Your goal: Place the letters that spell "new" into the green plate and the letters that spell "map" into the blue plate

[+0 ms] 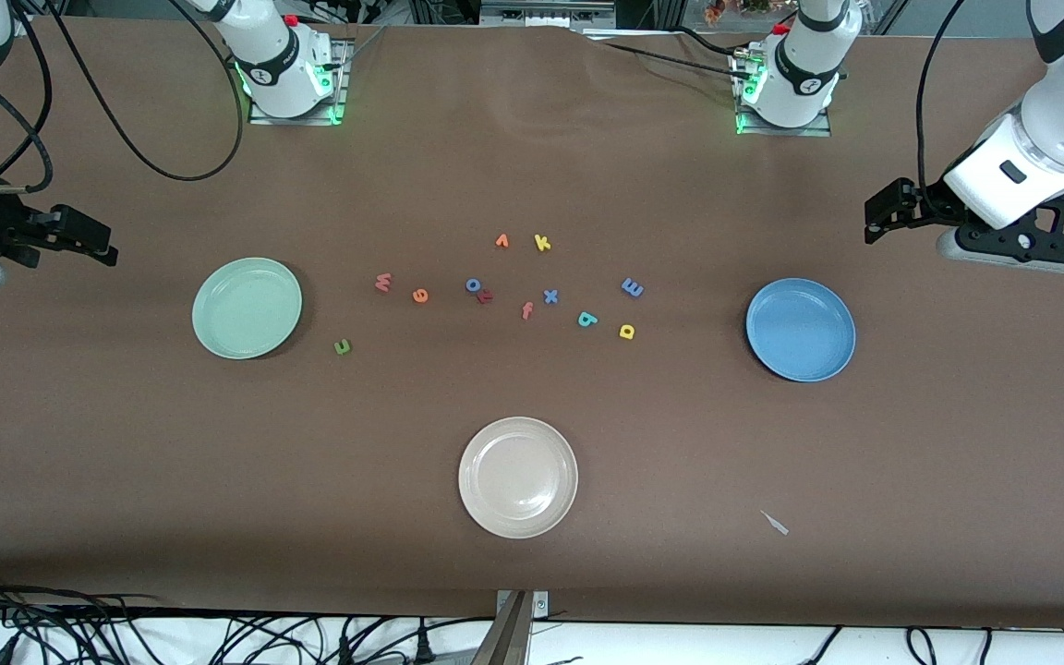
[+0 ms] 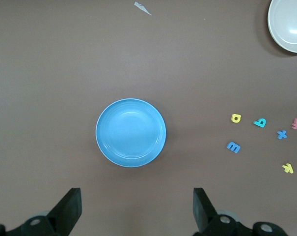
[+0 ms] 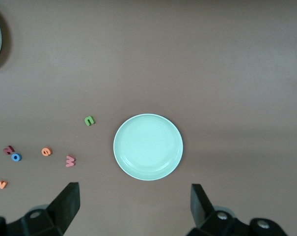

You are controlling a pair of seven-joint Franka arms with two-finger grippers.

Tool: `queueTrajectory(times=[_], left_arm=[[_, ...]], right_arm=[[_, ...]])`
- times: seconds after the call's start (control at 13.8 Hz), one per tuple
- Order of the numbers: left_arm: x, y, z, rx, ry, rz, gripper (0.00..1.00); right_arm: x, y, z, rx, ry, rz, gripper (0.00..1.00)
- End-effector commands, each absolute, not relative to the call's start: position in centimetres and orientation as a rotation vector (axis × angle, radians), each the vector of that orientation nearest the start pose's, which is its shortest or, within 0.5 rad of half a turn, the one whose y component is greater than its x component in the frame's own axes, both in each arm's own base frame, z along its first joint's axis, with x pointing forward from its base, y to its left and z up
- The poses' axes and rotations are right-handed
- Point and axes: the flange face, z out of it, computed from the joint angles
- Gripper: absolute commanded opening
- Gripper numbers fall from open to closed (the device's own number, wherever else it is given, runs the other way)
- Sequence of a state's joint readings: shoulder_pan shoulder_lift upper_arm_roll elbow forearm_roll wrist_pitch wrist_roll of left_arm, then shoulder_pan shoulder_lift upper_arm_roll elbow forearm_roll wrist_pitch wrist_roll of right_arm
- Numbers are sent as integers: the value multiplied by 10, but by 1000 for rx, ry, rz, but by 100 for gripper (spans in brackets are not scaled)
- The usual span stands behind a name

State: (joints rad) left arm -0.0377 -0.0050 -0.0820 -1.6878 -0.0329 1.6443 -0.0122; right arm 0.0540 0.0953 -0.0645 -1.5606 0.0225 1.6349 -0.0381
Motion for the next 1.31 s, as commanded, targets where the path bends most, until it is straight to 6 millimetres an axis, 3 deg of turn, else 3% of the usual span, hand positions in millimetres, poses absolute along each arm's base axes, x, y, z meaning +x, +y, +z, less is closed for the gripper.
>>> queueTrajectory(times=[0.0, 1.23], left_arm=[[549, -67, 586, -3138, 197, 61, 100], [549, -67, 586, -3138, 197, 61, 100]], right_arm=[[581, -4, 583, -3125, -22, 47, 100], [580, 9, 585, -3126, -58, 48, 100]])
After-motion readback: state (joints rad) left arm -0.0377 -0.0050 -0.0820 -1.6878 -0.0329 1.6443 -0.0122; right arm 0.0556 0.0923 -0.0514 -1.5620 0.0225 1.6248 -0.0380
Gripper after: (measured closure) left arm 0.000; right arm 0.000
